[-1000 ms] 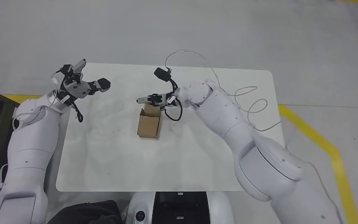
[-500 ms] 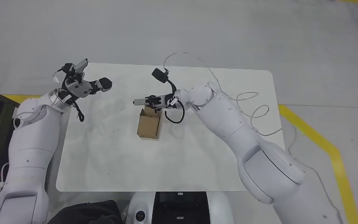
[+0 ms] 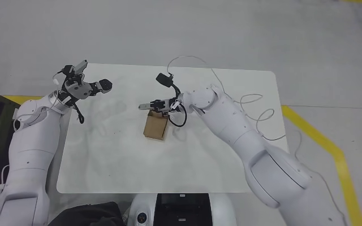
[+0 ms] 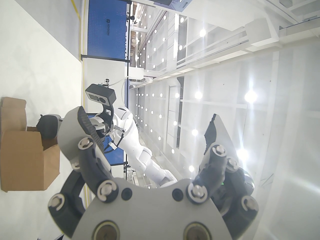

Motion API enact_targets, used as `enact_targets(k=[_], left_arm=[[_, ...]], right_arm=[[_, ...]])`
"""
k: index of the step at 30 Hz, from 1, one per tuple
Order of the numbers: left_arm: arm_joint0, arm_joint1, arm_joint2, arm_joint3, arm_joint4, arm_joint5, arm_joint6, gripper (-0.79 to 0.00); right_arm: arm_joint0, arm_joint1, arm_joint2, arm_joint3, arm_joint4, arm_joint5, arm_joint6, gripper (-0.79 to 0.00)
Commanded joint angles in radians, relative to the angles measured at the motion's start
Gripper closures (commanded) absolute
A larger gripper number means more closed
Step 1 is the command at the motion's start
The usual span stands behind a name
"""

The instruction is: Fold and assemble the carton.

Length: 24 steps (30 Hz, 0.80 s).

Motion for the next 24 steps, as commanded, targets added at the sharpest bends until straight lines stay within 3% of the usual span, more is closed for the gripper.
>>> enact_targets(k=[1,11,24], left_arm=[[-0.001,-0.001,0.000,0.002,0.000,-0.003,-0.003,-0.785],[-0.007,-0.004,-0.001,0.008,0.004,-0.002,-0.009,-0.785],[-0.018,-0.008,0.002,0.014,0.013,0.006,-0.016,-0.785]], right_arm=[[-0.013,0.015,0.016,-0.030,-0.008,0.009,0.008,-0.785],[-0.127,0.107,0.112,-0.273,-0.110,0.128,0.049,-0.785],[-0.360,0.225,0.286,-0.642,-0.245,0.291,0.146,-0.785]])
